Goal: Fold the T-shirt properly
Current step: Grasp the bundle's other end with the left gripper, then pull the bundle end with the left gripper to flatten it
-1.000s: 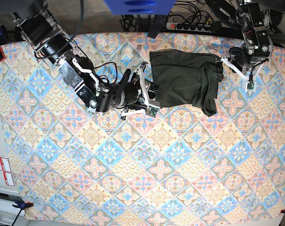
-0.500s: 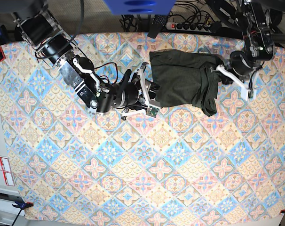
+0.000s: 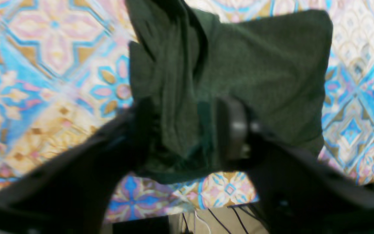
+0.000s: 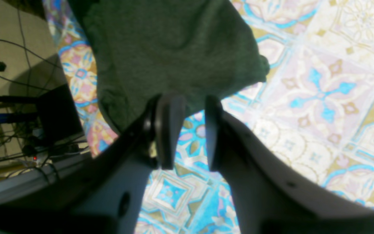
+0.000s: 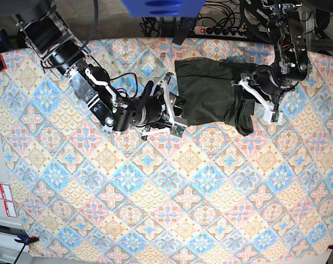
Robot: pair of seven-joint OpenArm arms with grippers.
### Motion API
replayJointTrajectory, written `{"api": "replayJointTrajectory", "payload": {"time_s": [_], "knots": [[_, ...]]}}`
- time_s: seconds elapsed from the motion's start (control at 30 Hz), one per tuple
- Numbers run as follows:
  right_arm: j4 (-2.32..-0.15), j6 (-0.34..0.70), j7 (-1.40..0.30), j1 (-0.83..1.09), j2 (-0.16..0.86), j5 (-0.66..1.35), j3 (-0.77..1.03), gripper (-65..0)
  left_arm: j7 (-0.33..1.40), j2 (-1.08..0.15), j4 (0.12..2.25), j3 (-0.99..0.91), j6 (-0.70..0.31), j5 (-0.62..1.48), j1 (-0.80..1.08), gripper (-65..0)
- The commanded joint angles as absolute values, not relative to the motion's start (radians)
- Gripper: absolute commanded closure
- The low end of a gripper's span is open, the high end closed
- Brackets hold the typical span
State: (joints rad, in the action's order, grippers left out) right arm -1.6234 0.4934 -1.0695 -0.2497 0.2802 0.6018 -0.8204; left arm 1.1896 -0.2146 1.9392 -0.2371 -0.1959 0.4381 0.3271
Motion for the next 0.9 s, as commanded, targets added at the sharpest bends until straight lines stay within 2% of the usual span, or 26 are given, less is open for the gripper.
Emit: {"api": "replayJointTrajectory", "payload": {"time_s": [0.0,0.1,0.2,0.27,0.33,0.47,0.5,0.87], "knots": [[-1.644,0.498,-1.050,-0.271,0.277,0.616,-0.812,-14.5,1.175,-0.222,1.920,-0.242,-0.197,0.440,0.323,-38.2],[-1.644,0.498,-1.050,-0.271,0.277,0.616,-0.812,-14.5,1.173,-0.222,1.877,-0.242,-0.197,0.440,0.320,-41.8],[-1.644,0.498,-1.050,-0.271,0.277,0.616,-0.812,-14.5,1.173,-0.222,1.863,-0.242,-0.197,0.440,0.308,-41.8],[-1.644,0.498,-1.050,-0.271,0.277,0.616,-0.812,-14.5,1.173,-0.222,1.863,-0.242,-0.200,0.440,0.306,-39.1],[-1.646,0.498,-1.050,-0.271,0.277,0.616,-0.812,-14.4,1.173,-0.222,1.863,-0.242,-0.202,0.440,0.305,-31.0],[-1.647,0.498,-1.050,-0.271,0.277,0.616,-0.812,-14.4,1.173,-0.228,1.862,-0.249,-0.200,0.440,0.305,-3.1],[-1.647,0.498,-1.050,-0.269,0.277,0.616,-0.812,-14.4,1.173,-0.231,1.859,-0.249,-0.199,0.438,0.305,0.0],[-1.649,0.498,-1.050,-0.268,0.277,0.616,-0.812,-14.3,1.173,-0.266,1.813,-0.400,-0.200,0.441,0.355,0.0]]}}
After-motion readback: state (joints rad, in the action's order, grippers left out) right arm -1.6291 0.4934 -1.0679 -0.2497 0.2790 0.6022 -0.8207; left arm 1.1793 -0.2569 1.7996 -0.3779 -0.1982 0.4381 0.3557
